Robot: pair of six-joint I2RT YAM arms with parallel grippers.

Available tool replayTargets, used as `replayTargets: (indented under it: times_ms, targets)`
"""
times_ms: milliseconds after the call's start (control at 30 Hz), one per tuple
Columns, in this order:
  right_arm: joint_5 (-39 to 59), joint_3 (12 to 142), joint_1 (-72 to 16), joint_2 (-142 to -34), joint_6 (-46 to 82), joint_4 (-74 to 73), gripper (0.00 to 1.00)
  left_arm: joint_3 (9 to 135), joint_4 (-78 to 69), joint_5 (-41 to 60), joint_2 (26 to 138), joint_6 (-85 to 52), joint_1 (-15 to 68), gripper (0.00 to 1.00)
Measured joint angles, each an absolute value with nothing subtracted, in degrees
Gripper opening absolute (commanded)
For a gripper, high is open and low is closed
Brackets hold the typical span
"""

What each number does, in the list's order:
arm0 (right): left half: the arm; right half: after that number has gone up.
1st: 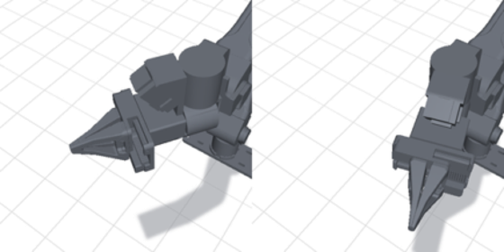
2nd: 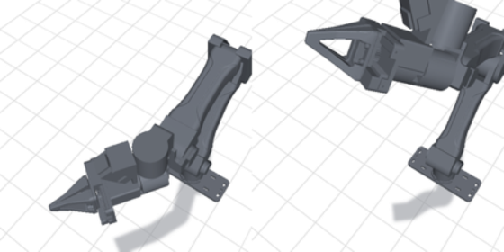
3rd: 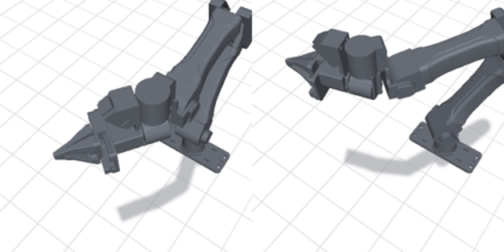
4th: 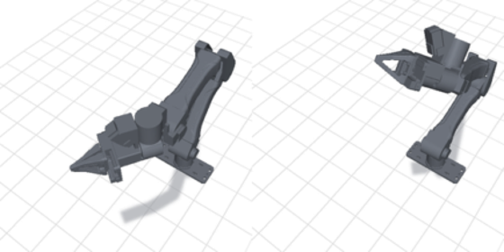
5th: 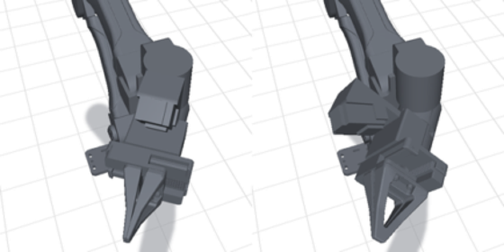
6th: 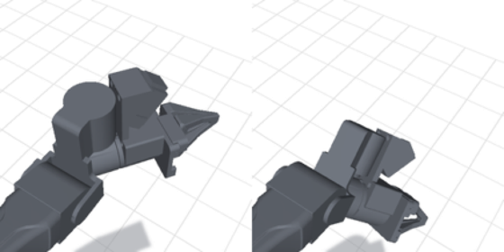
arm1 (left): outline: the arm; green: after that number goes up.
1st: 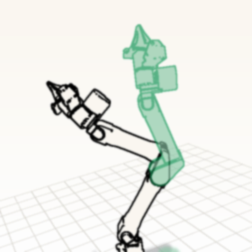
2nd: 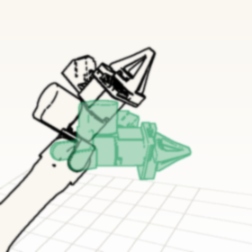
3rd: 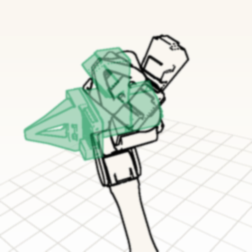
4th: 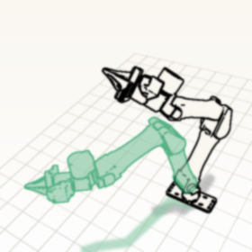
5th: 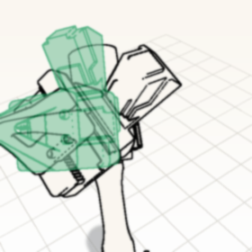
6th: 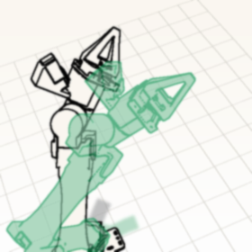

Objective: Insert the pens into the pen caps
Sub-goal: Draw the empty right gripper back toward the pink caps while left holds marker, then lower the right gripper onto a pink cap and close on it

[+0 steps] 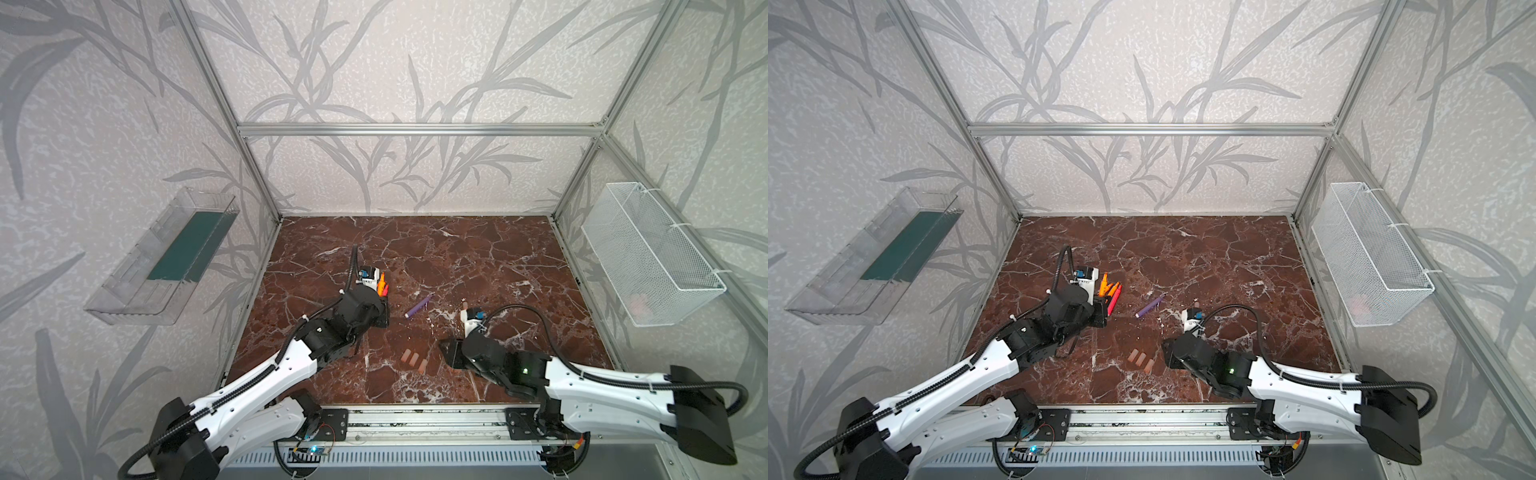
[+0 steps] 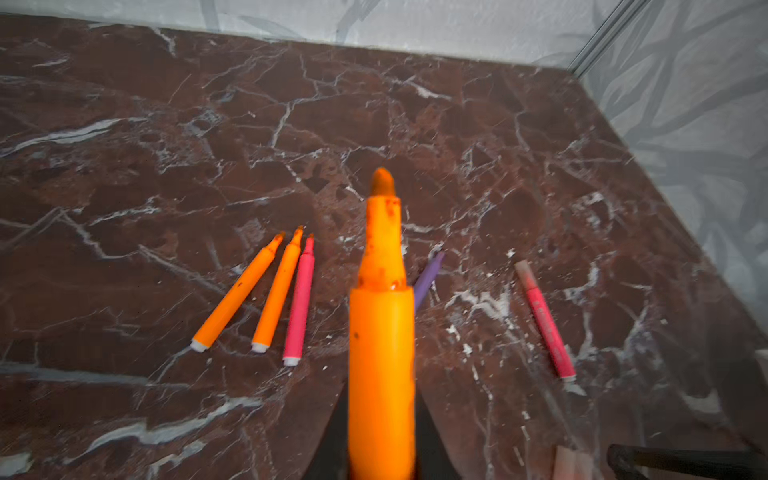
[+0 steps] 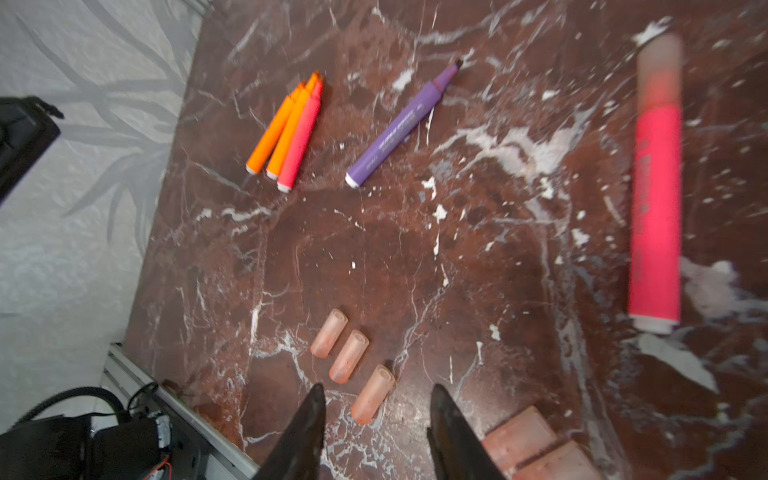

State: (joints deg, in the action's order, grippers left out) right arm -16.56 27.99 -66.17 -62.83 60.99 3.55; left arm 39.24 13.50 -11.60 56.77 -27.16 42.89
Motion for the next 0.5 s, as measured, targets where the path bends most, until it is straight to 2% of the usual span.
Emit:
replayTargets:
  times_ms: [200, 500]
  targets:
    - [-15.6, 35.2, -69.4, -76.2, 58.5, 6.3, 0.36, 37.3, 11.5, -12.7, 58.8, -23.3, 42.9, 0.00]
    - [-17.5, 38.7, -71.8, -79.5, 57.4, 9.8, 0.37, 37.3, 9.6, -14.0, 58.5, -22.4, 42.9, 0.00]
